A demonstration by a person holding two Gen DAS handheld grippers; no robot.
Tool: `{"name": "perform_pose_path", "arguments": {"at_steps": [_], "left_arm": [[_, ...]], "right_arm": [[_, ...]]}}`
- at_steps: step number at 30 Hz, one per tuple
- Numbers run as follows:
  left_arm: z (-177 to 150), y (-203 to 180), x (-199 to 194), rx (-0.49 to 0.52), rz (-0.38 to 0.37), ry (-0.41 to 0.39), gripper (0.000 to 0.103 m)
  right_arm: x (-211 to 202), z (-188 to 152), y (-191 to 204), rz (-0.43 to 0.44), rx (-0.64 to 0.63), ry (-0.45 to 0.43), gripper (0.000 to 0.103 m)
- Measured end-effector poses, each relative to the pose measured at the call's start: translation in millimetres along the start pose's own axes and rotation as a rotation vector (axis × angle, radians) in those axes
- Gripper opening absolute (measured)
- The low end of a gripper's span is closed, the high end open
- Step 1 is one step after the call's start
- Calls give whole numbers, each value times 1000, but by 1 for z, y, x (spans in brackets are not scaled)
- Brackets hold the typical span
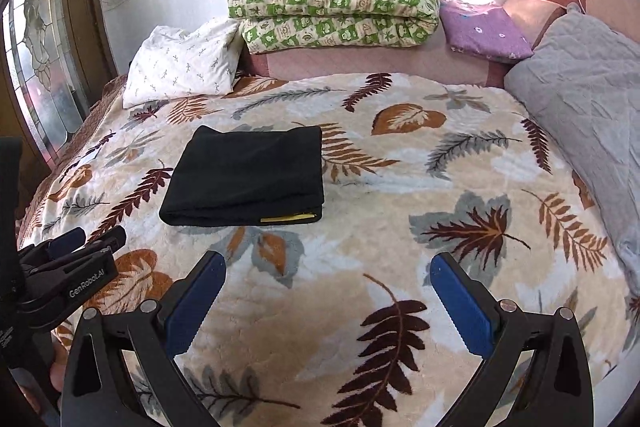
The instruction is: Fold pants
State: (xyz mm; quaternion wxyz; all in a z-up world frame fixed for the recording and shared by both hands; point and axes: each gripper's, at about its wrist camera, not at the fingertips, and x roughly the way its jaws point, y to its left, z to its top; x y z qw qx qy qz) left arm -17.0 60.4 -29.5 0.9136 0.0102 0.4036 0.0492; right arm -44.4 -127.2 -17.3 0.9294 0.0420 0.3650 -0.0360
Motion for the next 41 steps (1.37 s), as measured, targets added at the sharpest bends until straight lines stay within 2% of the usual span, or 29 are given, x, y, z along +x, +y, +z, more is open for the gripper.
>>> {"name": "perform_pose_path", "arguments": {"at_steps": [3, 20, 22, 23, 29, 41], "left_arm": [[1, 0, -3, -2, -29, -3, 58], [1, -6, -11, 32, -60, -21, 58], [2, -6, -12, 26, -64, -30, 62], [2, -5, -13, 22, -64, -36, 65], [6, -6, -18, 23, -66, -59, 67], [5, -10, -20, 46, -45, -58, 68]], "right_arm": [[2, -1, -3, -5, 6, 6, 103], [4, -4, -5, -20, 10, 14, 103], [3, -4, -5, -19, 9, 14, 103], [4, -4, -5, -20, 8, 14, 103], [4, -5, -5, -22, 9, 25, 103], [7, -6, -5, -24, 7, 31, 103]]}}
